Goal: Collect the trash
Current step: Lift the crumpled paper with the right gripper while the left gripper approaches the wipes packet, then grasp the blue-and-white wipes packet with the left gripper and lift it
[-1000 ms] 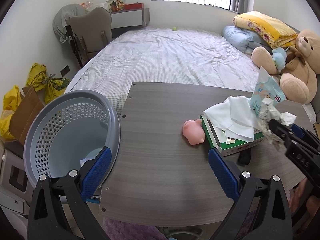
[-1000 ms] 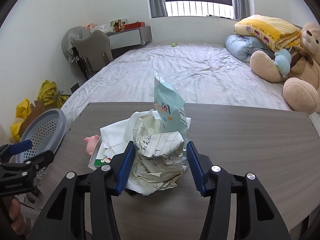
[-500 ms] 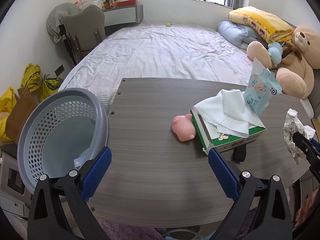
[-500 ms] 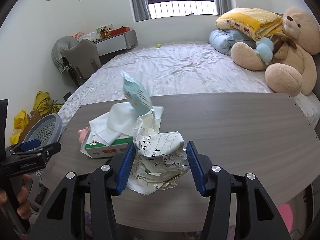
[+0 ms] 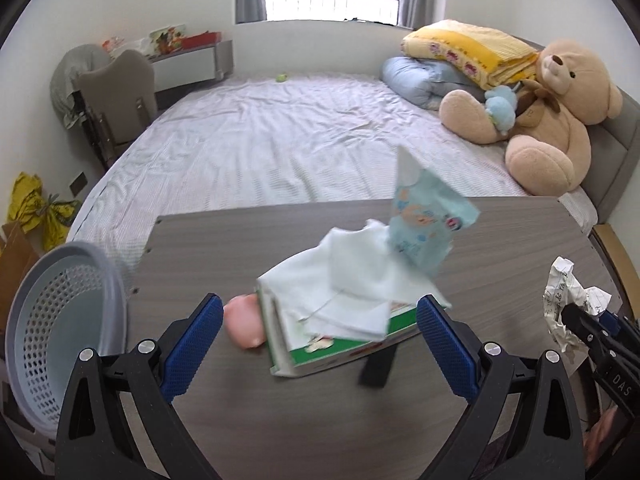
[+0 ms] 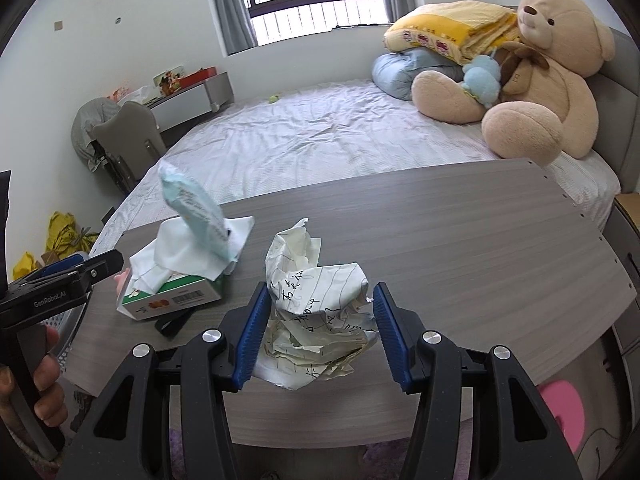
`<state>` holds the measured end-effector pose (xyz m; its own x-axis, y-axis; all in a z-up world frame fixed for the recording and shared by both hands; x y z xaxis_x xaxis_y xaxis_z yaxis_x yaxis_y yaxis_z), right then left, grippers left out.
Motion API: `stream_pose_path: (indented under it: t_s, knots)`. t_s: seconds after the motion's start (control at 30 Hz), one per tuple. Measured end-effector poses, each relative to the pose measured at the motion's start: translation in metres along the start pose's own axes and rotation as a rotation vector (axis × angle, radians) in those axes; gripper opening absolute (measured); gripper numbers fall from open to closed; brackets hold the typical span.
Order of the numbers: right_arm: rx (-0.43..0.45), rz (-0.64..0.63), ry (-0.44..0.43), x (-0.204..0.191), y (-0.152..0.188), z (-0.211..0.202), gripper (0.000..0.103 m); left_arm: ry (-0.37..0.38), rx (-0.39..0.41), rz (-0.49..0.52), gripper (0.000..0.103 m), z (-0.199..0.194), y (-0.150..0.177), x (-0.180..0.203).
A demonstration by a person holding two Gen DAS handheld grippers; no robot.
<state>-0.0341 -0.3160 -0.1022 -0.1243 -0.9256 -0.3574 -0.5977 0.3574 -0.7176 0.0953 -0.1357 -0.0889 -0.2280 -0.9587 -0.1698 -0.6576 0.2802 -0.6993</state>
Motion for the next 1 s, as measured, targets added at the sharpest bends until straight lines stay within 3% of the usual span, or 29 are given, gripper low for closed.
stream_pose_path:
  t_s: [0.37, 0.73, 0.8, 0.87, 1.0]
  knots:
    - [0.043, 0.091, -0.009, 0.038, 0.001, -0.010, 0.051, 0.043, 0.005, 0.042, 0.095, 0.019, -0.026, 0.060]
    - [0.059, 0.127, -0.043, 0.052, 0.002, -0.006, 0.051, -0.001, -0.001, 0.014, 0.093, 0.053, -0.039, 0.080]
    - [0.061, 0.131, -0.048, 0.053, 0.003, -0.006, 0.051, 0.004, -0.008, 0.010, 0.085, 0.057, -0.041, 0.082]
    - [0.062, 0.133, -0.051, 0.053, 0.003, -0.006, 0.051, 0.006, -0.020, 0.015, 0.066, 0.060, -0.041, 0.084]
    - [0.064, 0.130, -0.057, 0.051, 0.002, -0.007, 0.051, 0.039, -0.046, 0.006, 0.042, 0.060, -0.038, 0.085]
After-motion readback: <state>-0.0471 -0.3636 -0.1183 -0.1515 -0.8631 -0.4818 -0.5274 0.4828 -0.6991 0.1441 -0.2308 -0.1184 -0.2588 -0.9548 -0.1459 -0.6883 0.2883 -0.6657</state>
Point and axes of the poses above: each gripper's, at about its wrist camera, not at the fingertips, and z roughly the way its jaws point, x to its right, y to its underside, the point moved 8 cm from there along z, roughly the way its jaws point, and after that the axes turned 15 degrees about -y, right-handed, at the moved point
